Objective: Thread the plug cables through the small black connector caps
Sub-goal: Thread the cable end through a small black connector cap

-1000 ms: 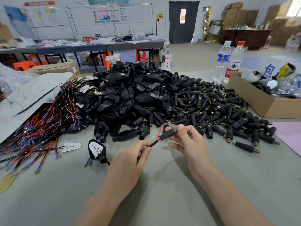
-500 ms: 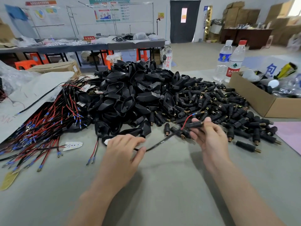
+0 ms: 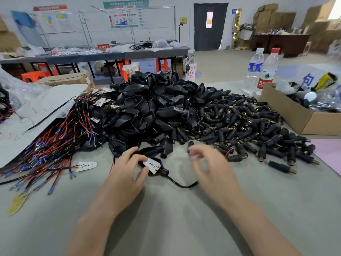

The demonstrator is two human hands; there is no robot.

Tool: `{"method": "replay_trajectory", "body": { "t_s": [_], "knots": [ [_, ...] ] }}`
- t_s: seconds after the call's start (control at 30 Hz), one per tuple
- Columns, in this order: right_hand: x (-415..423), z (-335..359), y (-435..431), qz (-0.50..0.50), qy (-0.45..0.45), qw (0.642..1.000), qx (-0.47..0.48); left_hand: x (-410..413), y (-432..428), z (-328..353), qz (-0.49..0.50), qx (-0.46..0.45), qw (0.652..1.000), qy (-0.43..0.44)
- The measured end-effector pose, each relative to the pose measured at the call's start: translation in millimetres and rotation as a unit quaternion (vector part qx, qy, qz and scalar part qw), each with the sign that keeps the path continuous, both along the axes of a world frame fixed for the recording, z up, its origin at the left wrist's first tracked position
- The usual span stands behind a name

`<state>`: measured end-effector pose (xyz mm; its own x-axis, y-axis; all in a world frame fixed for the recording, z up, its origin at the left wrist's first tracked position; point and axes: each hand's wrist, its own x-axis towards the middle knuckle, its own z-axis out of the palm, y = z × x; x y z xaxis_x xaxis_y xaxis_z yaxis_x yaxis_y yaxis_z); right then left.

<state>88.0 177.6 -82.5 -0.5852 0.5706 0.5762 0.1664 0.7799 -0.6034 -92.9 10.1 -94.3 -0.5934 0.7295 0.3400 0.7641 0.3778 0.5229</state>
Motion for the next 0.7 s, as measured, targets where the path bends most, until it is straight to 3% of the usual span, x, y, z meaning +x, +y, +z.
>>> {"method": "replay_trajectory", "body": {
  "t_s": [0.07,0.13,0.2,0.33,0.53,0.63,0.7],
  "knots": [
    [-8,-8,-15,0.063,-0.098,0.993,0.024,0,0,-1,-0.022,-0.007,1.000,0.000],
    [-14,-16,-19,0.067,-0.196,0.978,0.040,1,0,-2,-0.032,-0.009,0.999,0.002],
    [-14,-19,-16,0.061,-0.237,0.967,0.067,1,0,-3,-0.030,0.000,0.999,0.016],
    [-10,-17,-9,0.067,-0.212,0.973,0.060,1,0,-1,-0.029,0.009,0.999,0.015],
    [-5,-15,-3,0.103,-0.209,0.971,0.051,4,1,4,-0.036,0.032,0.993,-0.107],
    [-3,-16,-4,0.117,-0.174,0.978,0.007,8,5,9,-0.025,0.078,0.972,-0.219],
    [-3,-16,-4,0.126,-0.152,0.980,-0.027,11,5,14,-0.037,0.112,0.934,-0.336]
  ]
}}
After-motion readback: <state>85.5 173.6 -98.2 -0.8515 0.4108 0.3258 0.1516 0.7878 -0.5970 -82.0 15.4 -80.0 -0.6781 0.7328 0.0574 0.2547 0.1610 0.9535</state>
